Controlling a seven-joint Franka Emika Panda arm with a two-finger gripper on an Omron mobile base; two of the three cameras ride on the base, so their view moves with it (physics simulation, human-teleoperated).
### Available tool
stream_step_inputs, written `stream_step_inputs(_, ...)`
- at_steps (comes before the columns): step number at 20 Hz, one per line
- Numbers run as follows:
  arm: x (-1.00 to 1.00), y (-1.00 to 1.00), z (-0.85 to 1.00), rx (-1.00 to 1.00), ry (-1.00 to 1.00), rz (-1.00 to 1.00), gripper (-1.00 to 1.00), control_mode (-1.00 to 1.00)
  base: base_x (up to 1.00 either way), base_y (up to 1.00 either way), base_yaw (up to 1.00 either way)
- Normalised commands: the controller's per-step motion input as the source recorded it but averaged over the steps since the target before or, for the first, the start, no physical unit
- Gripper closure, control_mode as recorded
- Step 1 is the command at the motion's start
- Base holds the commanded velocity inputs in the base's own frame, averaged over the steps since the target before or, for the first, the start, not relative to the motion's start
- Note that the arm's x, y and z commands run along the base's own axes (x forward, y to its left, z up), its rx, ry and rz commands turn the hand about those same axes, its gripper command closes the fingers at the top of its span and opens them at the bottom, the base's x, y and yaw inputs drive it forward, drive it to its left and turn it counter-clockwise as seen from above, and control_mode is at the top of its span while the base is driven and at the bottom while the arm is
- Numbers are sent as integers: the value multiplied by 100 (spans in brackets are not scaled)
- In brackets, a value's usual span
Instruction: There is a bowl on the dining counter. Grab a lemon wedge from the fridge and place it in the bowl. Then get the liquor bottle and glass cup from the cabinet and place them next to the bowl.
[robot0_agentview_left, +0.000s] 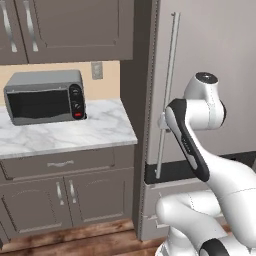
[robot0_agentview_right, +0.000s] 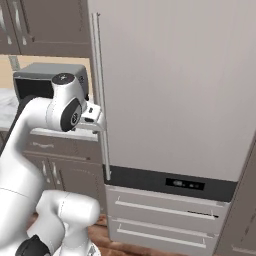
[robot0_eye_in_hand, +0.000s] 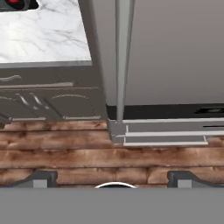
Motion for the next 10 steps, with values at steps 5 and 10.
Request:
stream_step_inputs(5, 0, 0, 0, 0, 0, 0, -100, 100, 14, 8, 0)
stream_step_inputs(10, 29, 0, 3, 0, -14, 0, -100, -100, 5, 0, 0)
